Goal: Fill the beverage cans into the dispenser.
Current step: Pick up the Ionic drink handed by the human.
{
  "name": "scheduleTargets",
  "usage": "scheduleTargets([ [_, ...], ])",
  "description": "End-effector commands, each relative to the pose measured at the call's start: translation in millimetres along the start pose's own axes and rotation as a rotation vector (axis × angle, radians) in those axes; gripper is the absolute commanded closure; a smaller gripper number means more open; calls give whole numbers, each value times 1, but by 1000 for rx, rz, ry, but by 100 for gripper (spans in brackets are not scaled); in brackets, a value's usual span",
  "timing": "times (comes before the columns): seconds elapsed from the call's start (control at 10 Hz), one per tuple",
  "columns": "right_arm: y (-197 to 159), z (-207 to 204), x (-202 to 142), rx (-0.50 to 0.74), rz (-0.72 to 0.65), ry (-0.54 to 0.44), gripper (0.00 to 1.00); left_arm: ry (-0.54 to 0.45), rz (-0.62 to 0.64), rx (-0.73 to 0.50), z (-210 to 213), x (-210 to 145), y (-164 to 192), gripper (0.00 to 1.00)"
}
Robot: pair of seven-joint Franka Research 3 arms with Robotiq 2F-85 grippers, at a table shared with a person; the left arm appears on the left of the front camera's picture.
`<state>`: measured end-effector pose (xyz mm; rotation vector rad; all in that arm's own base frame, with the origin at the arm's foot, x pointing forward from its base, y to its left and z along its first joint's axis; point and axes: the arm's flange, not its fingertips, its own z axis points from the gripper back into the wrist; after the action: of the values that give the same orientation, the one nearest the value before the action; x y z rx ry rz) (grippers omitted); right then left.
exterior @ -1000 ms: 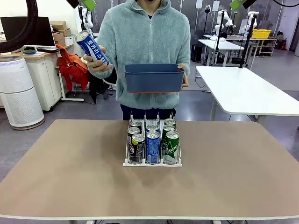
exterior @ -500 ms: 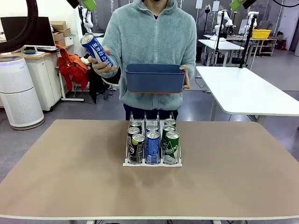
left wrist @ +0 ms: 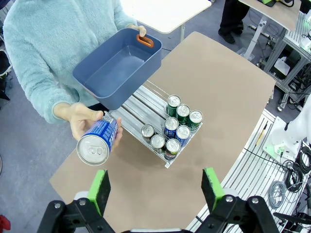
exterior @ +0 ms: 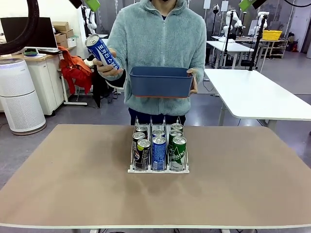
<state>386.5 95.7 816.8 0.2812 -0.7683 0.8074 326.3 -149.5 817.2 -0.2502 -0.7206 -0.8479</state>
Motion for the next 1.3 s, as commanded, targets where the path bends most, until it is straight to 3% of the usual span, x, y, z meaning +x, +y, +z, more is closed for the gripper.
scheduleTargets([
  [0.0, 0, 1, -2, 5, -1, 4, 0, 3, 5, 0, 1, -3, 0, 0],
  [0.7, 0, 1, -2, 5, -1, 4, 0, 91, -48, 105, -40, -13, 22, 0],
  [1.2, 0, 1, -2, 5, -1, 4, 0, 59, -22, 88, -74, -32, 43, 0],
])
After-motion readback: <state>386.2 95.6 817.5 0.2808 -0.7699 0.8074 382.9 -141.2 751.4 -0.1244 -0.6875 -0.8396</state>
